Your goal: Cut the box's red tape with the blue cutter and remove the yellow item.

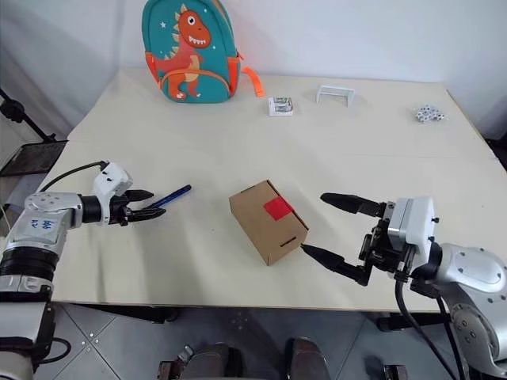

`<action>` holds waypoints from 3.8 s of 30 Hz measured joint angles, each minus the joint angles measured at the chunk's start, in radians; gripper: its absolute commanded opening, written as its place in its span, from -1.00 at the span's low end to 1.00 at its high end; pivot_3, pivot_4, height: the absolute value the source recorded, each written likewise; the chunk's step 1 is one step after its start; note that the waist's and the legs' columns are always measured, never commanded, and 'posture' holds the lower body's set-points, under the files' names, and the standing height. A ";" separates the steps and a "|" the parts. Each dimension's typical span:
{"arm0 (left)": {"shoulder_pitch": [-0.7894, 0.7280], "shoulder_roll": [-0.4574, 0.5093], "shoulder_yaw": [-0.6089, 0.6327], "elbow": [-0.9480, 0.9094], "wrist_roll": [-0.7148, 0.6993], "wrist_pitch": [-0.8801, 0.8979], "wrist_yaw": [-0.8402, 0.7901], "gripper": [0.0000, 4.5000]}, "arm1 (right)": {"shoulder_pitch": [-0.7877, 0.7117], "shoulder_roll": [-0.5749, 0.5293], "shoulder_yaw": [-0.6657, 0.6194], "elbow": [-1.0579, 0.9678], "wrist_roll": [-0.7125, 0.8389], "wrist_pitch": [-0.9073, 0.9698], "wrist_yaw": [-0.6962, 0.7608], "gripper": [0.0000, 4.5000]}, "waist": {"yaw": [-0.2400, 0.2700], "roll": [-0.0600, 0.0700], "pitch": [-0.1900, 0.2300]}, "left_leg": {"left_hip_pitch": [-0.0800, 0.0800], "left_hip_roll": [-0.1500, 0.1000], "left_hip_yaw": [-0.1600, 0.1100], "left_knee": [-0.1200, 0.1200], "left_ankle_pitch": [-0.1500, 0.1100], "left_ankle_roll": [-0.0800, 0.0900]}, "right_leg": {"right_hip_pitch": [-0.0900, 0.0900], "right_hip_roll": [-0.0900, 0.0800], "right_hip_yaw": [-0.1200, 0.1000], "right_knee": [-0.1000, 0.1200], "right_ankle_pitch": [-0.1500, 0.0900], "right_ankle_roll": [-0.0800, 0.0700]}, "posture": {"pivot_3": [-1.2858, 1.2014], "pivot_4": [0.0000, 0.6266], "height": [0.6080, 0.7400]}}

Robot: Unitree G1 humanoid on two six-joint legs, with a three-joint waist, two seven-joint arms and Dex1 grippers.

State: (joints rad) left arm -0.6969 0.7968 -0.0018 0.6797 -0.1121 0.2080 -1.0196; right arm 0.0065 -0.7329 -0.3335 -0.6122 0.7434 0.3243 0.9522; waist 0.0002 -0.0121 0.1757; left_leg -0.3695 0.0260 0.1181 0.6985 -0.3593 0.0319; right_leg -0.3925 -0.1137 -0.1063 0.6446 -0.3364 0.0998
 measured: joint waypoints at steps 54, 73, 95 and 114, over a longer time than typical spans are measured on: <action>0.058 -0.228 -0.626 -1.133 0.074 0.785 0.047 -0.79 | 0.311 -0.090 0.082 -0.232 -0.194 0.174 -0.123 -0.99 | 0.027 0.004 -0.003 | 0.000 0.000 -0.001 0.003 -0.001 0.003 | 0.002 -0.001 0.015 -0.003 0.000 0.000 | 0.03 -0.52 1.00; 0.013 -0.200 -0.656 -1.143 0.040 0.839 0.066 -0.79 | -0.100 -0.156 0.514 0.100 -0.316 0.324 -0.039 -0.99 | 0.022 0.004 -0.003 | 0.000 0.000 -0.001 0.003 -0.001 0.003 | 0.002 0.000 0.014 -0.003 0.000 0.000 | 0.03 -0.52 1.00; -0.005 -0.193 -0.676 -1.143 0.037 0.837 0.077 -0.79 | -0.151 -0.132 0.467 0.098 -0.285 0.331 0.008 -0.99 | 0.023 0.003 -0.003 | 0.000 0.001 -0.001 0.003 -0.001 0.003 | 0.002 -0.001 0.014 -0.003 0.000 0.000 | 0.03 -0.52 1.00; -0.009 -0.180 -0.678 -1.134 0.036 0.819 0.063 -0.79 | -0.216 -0.049 0.582 0.196 -0.368 0.269 0.034 -0.99 | 0.017 0.003 -0.004 | 0.001 0.001 0.000 0.003 -0.001 0.003 | 0.003 0.000 0.014 -0.003 0.000 0.000 | 0.03 -0.52 1.00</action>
State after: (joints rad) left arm -0.7060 0.6171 -0.6798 -0.4547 -0.0764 1.0268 -0.9569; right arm -0.2098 -0.7823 0.2483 -0.4166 0.3754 0.5933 0.9860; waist 0.0175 -0.0094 0.1718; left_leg -0.3687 0.0272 0.1176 0.7016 -0.3598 0.0344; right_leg -0.3898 -0.1140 -0.0919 0.6417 -0.3363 0.1001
